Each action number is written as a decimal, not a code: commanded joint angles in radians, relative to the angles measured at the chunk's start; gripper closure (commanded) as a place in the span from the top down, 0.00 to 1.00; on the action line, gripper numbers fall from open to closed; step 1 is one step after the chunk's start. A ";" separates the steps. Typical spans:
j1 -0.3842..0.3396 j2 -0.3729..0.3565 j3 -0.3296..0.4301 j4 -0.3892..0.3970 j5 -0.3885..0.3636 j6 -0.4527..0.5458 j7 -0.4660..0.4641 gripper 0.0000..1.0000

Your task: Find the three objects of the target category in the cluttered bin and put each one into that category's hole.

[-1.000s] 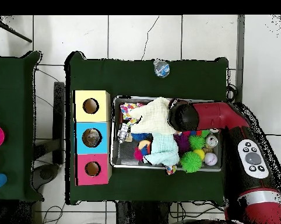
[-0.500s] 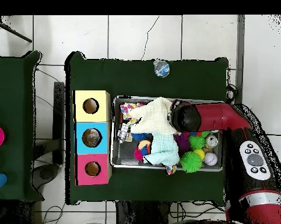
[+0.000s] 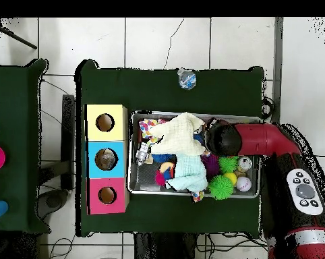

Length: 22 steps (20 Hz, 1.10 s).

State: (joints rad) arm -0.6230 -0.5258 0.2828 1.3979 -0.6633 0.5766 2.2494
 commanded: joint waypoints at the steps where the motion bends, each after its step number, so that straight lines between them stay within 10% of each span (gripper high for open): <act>1: -0.020 0.015 -0.018 0.080 -0.078 0.054 -0.205 1.00; 22: -0.046 0.150 -0.022 0.040 -0.155 -0.021 -0.188 1.00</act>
State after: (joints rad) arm -0.6470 -0.4598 0.2430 1.4021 -0.7414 0.5757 2.2494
